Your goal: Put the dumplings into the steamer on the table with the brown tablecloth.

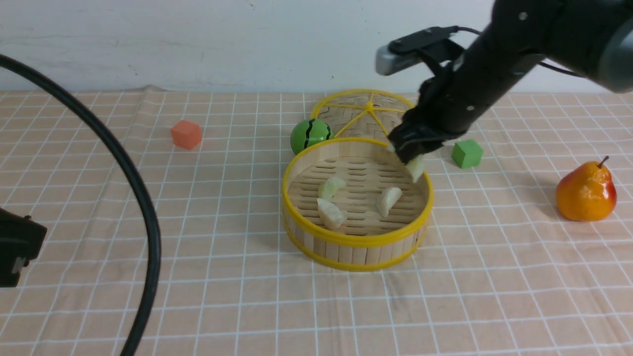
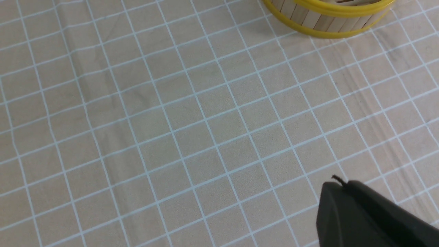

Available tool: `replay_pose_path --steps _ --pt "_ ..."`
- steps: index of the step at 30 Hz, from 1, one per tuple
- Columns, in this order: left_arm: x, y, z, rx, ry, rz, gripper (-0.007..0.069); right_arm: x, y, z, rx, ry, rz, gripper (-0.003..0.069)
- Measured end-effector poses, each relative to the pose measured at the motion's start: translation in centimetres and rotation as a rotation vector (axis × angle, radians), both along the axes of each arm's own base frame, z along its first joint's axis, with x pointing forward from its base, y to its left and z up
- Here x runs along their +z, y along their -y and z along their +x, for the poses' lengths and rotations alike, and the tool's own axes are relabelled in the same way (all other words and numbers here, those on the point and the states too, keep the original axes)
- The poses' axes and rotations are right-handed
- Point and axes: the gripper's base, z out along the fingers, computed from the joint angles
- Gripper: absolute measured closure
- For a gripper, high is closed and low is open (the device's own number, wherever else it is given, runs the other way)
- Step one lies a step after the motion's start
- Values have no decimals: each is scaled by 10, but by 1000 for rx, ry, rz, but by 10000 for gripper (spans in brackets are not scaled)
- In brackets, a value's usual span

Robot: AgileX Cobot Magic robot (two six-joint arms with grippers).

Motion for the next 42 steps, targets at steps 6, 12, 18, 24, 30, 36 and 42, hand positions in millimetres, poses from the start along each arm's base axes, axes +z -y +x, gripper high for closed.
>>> replay_pose_path --steps 6,12,18,24,30,36,42 --pt "0 0 0 1 2 3 634 -43 -53 3 67 -20 -74 477" --pt "0 -1 0 1 -3 13 629 -79 -62 15 -35 -2 -150 477" --pt "-1 -2 0 4 -5 20 625 -93 -63 20 -76 -22 -161 463" --pt "-2 -2 -1 6 -18 28 624 -103 -63 21 -80 -39 -176 328" --pt "-3 -5 -5 6 -12 24 622 -52 -54 6 -87 -11 -160 301" --pt "-21 -22 -34 25 93 -64 622 62 -33 -44 -91 133 27 441" --pt "-61 -41 -65 66 232 -211 622 89 -8 -98 -69 203 140 576"
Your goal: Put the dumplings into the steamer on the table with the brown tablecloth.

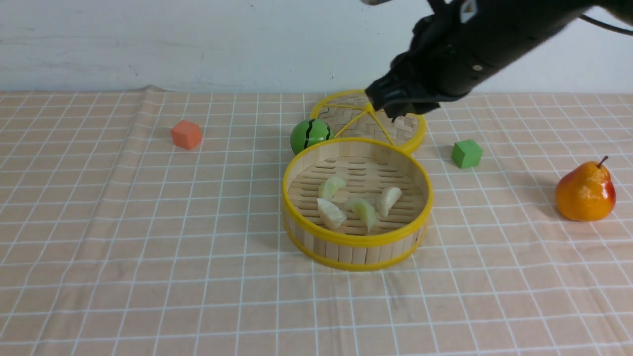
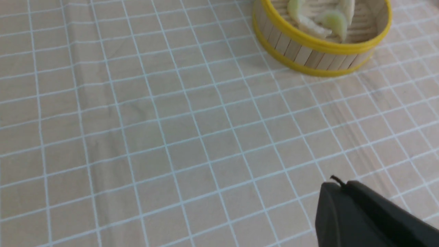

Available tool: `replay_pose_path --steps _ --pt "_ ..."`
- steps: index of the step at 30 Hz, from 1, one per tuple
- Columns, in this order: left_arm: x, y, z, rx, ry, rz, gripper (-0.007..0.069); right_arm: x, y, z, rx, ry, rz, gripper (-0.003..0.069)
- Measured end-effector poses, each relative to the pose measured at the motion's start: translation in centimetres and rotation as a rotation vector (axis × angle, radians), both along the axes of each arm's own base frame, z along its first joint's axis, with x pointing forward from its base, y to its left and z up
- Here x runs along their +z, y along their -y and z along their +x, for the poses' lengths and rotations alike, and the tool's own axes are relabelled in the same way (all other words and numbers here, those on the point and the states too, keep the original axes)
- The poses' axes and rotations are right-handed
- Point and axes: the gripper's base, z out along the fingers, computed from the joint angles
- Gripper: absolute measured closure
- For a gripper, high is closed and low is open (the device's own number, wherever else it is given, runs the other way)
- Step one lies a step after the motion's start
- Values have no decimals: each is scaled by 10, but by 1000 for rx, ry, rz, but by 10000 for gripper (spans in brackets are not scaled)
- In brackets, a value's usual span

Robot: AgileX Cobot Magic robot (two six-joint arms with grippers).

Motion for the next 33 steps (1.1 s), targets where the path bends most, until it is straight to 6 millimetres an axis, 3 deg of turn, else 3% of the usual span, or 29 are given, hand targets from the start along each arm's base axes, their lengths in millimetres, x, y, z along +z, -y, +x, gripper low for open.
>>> replay_pose_path --steps 6,8,11,15,22,33 --pt "-41 -14 -21 41 196 -190 620 -1 40 -66 -28 179 113 636" --pt "-46 -14 -21 39 230 -203 620 -3 46 -78 -34 212 138 638" --pt "-58 -15 -20 36 299 -207 617 -12 67 -116 -61 291 250 638" --pt "-68 -12 -16 33 290 -193 610 -22 82 -140 -78 342 307 638" --pt "-78 -12 -14 40 248 -168 606 -17 94 -161 -78 401 345 636" --pt "-80 -13 -14 48 221 -153 603 -15 96 -165 -77 403 354 617"
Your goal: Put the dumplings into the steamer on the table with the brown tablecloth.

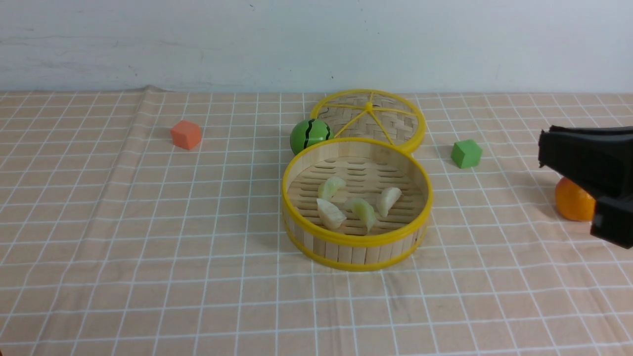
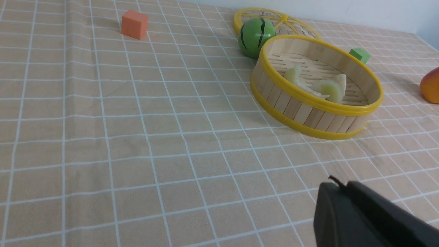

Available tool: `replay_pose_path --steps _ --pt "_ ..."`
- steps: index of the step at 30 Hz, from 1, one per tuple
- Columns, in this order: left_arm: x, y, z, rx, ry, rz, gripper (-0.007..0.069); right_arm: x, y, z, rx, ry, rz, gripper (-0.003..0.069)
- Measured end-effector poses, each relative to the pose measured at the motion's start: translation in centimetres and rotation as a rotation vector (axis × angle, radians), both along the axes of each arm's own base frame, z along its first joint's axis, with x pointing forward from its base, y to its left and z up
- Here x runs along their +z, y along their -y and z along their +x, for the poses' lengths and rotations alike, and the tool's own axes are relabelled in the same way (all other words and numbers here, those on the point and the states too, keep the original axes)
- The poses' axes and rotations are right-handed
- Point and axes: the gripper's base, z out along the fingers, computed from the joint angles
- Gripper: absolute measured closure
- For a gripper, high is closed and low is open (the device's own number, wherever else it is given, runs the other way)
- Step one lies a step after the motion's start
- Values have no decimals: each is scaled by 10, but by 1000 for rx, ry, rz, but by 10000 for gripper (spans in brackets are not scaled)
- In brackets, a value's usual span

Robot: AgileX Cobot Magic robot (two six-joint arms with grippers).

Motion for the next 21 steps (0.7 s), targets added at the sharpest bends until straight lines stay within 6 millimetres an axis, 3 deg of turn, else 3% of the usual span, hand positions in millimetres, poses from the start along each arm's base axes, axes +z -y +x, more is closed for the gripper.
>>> replay_pose_path --steps 13,17,21 --pt "0 0 0 0 0 0 596 -2 0 0 3 -15 -9 641" --pt "0 0 0 0 0 0 589 -23 5 -8 -5 -21 -30 679" --pt "0 0 0 0 0 1 587 -56 29 -33 -69 73 -23 679"
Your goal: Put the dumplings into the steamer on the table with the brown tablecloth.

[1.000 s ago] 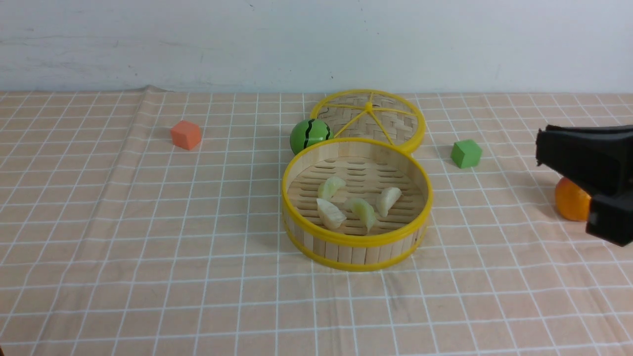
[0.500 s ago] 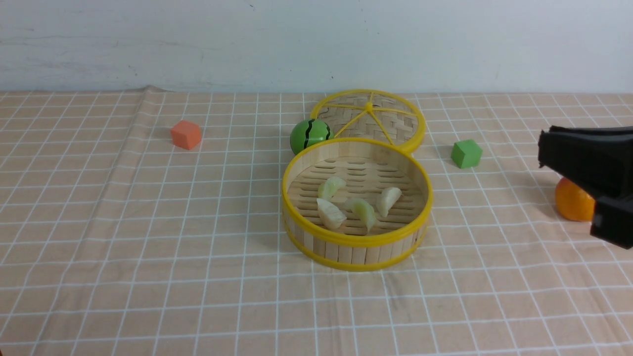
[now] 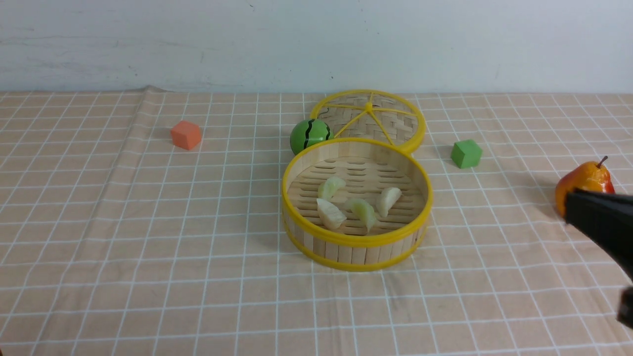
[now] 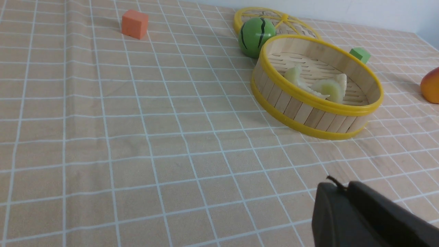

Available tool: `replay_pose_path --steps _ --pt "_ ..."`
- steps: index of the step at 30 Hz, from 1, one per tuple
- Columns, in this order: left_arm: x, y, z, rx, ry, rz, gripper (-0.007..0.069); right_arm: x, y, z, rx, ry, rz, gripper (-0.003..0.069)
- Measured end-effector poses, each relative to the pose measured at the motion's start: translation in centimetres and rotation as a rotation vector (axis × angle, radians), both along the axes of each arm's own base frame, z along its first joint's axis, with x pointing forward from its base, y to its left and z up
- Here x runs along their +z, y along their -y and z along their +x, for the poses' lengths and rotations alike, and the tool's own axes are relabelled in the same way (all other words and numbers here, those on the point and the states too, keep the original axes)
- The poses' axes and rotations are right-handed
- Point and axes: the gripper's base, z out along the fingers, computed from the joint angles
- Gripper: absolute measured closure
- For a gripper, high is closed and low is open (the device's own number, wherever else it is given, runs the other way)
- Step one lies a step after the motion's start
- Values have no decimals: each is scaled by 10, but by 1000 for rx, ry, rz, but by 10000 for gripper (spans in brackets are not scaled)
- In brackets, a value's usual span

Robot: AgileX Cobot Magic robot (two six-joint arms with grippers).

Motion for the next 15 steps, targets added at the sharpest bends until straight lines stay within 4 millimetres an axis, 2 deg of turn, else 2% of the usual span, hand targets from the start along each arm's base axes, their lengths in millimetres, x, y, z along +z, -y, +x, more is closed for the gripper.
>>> replay_pose_path --steps 4,8,9,13,15 --pt "0 0 0 0 0 0 586 -42 29 -24 -152 50 -9 679" --pt "0 0 0 0 0 0 586 -77 48 -42 -331 83 -33 679" --pt "0 0 0 0 0 0 586 -80 49 -41 -340 77 -38 679" --pt "0 0 0 0 0 0 586 -119 60 -52 -499 75 -43 679" --pt "0 0 0 0 0 0 586 -132 62 -54 -534 53 -42 679"
